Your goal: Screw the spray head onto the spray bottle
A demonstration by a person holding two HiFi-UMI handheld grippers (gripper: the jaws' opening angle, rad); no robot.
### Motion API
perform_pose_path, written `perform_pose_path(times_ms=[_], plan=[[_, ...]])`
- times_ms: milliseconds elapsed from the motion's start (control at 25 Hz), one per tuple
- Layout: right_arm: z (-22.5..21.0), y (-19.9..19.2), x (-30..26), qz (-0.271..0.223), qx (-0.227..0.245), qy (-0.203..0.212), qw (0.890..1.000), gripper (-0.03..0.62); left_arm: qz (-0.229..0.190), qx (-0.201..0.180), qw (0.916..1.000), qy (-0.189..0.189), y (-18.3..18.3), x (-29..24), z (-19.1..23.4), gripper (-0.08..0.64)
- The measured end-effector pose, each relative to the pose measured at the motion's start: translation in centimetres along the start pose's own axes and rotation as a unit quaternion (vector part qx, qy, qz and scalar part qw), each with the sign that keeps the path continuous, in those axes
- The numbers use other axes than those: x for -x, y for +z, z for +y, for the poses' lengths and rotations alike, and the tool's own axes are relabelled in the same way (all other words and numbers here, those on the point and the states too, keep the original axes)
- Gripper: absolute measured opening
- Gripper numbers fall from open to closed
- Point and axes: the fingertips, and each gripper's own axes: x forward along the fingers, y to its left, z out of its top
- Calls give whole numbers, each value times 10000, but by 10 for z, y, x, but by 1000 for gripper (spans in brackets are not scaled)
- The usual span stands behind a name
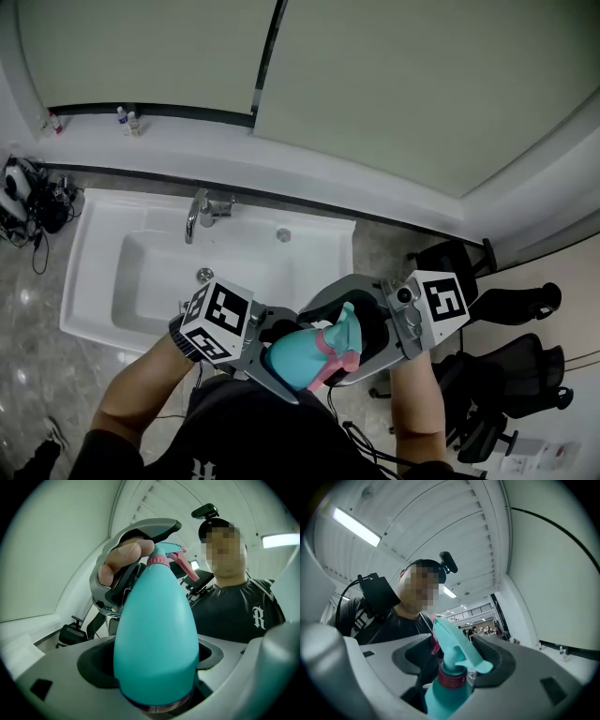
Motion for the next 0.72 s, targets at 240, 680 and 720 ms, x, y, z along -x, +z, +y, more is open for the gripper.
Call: perform_pose_path(times_ms=[240,680,720], plan=[[9,-3,-13,3,-24,23,10000,275,18,7,10000,-70,-5,-2,-16,433],[60,-20,-41,-217,563,-913,9940,298,-609,-78,9979,221,-20,11,-71,433],[66,-22,-45,-184,510,-886,9946,298,-606,-87,9978,235,-23,5,-77,433]])
